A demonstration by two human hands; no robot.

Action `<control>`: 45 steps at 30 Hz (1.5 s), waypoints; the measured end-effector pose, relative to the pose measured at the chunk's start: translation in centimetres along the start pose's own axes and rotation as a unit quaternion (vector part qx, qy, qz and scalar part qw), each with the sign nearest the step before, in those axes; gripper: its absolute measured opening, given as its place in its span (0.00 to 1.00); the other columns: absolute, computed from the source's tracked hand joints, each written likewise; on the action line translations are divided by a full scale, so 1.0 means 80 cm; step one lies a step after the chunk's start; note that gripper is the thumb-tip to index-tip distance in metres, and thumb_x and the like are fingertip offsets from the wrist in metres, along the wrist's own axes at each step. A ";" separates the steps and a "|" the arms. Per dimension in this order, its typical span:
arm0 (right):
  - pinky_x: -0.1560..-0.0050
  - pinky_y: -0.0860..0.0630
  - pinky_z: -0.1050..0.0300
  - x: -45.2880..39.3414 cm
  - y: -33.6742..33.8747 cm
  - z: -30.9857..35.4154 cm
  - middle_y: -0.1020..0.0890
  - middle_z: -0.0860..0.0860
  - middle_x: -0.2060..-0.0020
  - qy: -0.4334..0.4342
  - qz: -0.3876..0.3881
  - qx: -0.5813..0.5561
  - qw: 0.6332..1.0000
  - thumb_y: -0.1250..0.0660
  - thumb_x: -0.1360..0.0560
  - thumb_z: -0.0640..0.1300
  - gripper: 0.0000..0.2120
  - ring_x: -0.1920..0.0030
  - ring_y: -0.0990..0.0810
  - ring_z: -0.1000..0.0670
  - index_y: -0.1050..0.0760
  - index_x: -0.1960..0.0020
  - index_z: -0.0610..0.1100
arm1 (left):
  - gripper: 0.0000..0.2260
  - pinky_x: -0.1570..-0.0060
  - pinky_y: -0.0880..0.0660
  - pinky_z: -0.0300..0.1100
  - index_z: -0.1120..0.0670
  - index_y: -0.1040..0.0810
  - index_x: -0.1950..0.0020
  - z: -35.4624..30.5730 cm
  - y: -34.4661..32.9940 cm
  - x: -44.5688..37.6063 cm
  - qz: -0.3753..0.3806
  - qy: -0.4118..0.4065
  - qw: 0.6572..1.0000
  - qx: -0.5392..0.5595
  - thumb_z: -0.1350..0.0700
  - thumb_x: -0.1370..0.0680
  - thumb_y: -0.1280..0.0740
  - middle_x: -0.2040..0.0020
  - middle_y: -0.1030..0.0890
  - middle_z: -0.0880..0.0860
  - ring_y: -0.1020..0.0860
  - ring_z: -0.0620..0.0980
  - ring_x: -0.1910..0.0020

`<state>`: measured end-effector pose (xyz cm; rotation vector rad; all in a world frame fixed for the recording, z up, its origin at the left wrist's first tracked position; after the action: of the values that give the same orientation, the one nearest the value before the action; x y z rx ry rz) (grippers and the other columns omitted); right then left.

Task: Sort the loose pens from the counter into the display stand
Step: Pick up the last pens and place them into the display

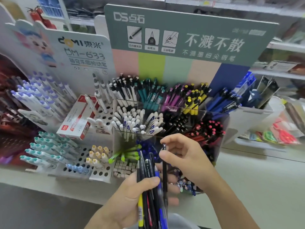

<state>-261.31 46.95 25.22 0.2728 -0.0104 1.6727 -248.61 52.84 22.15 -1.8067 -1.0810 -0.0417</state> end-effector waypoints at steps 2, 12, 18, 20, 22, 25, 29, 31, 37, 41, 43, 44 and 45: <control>0.64 0.24 0.57 0.002 0.010 0.000 0.19 0.51 0.62 -0.007 -0.004 -0.038 0.999 0.23 0.27 0.39 0.09 0.65 0.20 0.51 0.20 0.52 0.50 | 0.17 0.48 0.23 0.70 0.67 0.21 0.41 0.004 0.008 -0.002 -0.027 0.011 1.000 -0.010 0.65 0.29 0.31 0.45 0.20 0.73 0.18 0.70 0.49; 0.71 0.28 0.59 0.038 0.099 0.048 0.26 0.46 0.72 0.105 -0.166 -0.099 0.976 0.31 0.28 0.24 0.18 0.75 0.28 0.45 0.34 0.63 0.42 | 0.10 0.51 0.20 0.63 0.63 0.25 0.43 0.008 0.018 -0.008 -0.092 -0.024 0.995 0.024 0.60 0.22 0.35 0.49 0.19 0.67 0.18 0.66 0.52; 0.67 0.27 0.51 0.054 0.026 0.014 0.24 0.48 0.71 0.044 -0.043 -0.068 0.996 0.28 0.32 0.30 0.17 0.71 0.22 0.48 0.29 0.68 0.48 | 0.19 0.55 0.19 0.55 0.63 0.26 0.37 0.002 0.011 -0.018 -0.099 -0.069 0.991 0.059 0.51 0.21 0.35 0.51 0.17 0.62 0.17 0.62 0.54; 0.64 0.25 0.54 0.064 0.003 -0.001 0.22 0.50 0.69 0.005 0.033 -0.022 0.999 0.27 0.32 0.33 0.15 0.67 0.21 0.54 0.28 0.67 0.47 | 0.19 0.55 0.18 0.54 0.61 0.27 0.35 -0.003 0.013 -0.020 -0.099 -0.091 0.988 0.070 0.53 0.23 0.36 0.50 0.17 0.61 0.17 0.60 0.53; 0.61 0.25 0.60 0.073 -0.010 -0.009 0.19 0.53 0.65 -0.019 0.108 0.064 0.992 0.24 0.30 0.35 0.12 0.62 0.19 0.60 0.24 0.65 0.46 | 0.17 0.57 0.19 0.51 0.59 0.27 0.36 -0.004 0.014 -0.023 -0.091 -0.103 0.988 0.077 0.55 0.22 0.33 0.52 0.20 0.60 0.19 0.57 0.56; 0.62 0.27 0.66 0.069 -0.007 0.004 0.15 0.57 0.61 0.005 0.096 0.158 0.983 0.22 0.29 0.42 0.08 0.63 0.19 0.59 0.20 0.62 0.47 | 0.18 0.59 0.20 0.49 0.59 0.27 0.38 0.002 0.020 -0.027 -0.089 -0.102 0.990 0.031 0.56 0.25 0.27 0.56 0.23 0.58 0.21 0.55 0.60; 0.62 0.23 0.57 0.040 0.010 0.004 0.16 0.51 0.62 0.011 -0.013 0.099 0.995 0.25 0.25 0.43 0.06 0.66 0.18 0.50 0.20 0.51 0.50 | 0.16 0.59 0.21 0.51 0.64 0.25 0.43 0.016 0.016 -0.029 -0.061 -0.063 0.994 -0.069 0.57 0.25 0.27 0.59 0.24 0.59 0.23 0.57 0.62; 0.60 0.21 0.56 0.026 0.005 -0.005 0.17 0.54 0.57 0.004 0.016 0.129 0.991 0.25 0.25 0.45 0.12 0.64 0.19 0.49 0.20 0.43 0.55 | 0.15 0.56 0.22 0.50 0.64 0.24 0.43 0.019 0.011 -0.028 -0.035 -0.051 0.991 -0.115 0.58 0.26 0.28 0.58 0.23 0.60 0.22 0.58 0.60; 0.60 0.22 0.57 0.019 0.008 -0.008 0.18 0.56 0.59 0.020 0.079 0.184 0.980 0.26 0.24 0.43 0.11 0.64 0.19 0.51 0.18 0.44 0.55 | 0.20 0.50 0.21 0.52 0.65 0.28 0.35 0.022 0.009 -0.032 0.003 -0.025 0.989 -0.144 0.60 0.25 0.28 0.54 0.20 0.59 0.19 0.60 0.54; 0.59 0.19 0.51 0.023 0.013 -0.008 0.18 0.54 0.59 0.023 0.088 0.173 0.981 0.24 0.26 0.41 0.10 0.64 0.18 0.49 0.18 0.48 0.53 | 0.22 0.46 0.21 0.58 0.62 0.29 0.32 0.030 0.004 -0.034 0.023 -0.012 0.987 -0.160 0.58 0.23 0.29 0.53 0.20 0.58 0.19 0.60 0.54; 0.59 0.18 0.50 0.024 0.012 -0.013 0.18 0.53 0.59 0.006 0.095 0.179 0.979 0.25 0.27 0.40 0.10 0.64 0.18 0.49 0.18 0.50 0.53 | 0.22 0.44 0.21 0.60 0.64 0.29 0.33 0.033 0.003 -0.036 0.024 -0.005 0.985 -0.169 0.58 0.23 0.29 0.54 0.20 0.60 0.20 0.60 0.55; 0.59 0.17 0.49 0.023 0.013 -0.017 0.18 0.53 0.58 -0.008 0.096 0.183 0.978 0.25 0.27 0.41 0.10 0.64 0.17 0.49 0.19 0.50 0.53 | 0.22 0.45 0.21 0.60 0.65 0.30 0.34 0.035 0.003 -0.038 0.022 0.000 0.984 -0.177 0.58 0.24 0.29 0.55 0.20 0.60 0.20 0.60 0.55; 0.58 0.16 0.47 0.023 0.015 -0.021 0.18 0.52 0.58 -0.022 0.098 0.188 0.977 0.24 0.28 0.41 0.10 0.63 0.16 0.48 0.19 0.50 0.53 | 0.22 0.45 0.21 0.59 0.66 0.30 0.35 0.037 0.003 -0.039 0.020 0.004 0.983 -0.184 0.58 0.24 0.29 0.56 0.20 0.61 0.20 0.60 0.55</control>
<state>-262.99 48.88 24.12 0.6118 0.2555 1.8585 -251.55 53.00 19.01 -2.1554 -1.0821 -0.2387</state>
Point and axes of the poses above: each hand's wrist, its own x-axis away from the middle knuckle, its own y-axis out of the back of the hand, z = x × y, the point moved 8 cm from there along -x, towards the middle knuckle
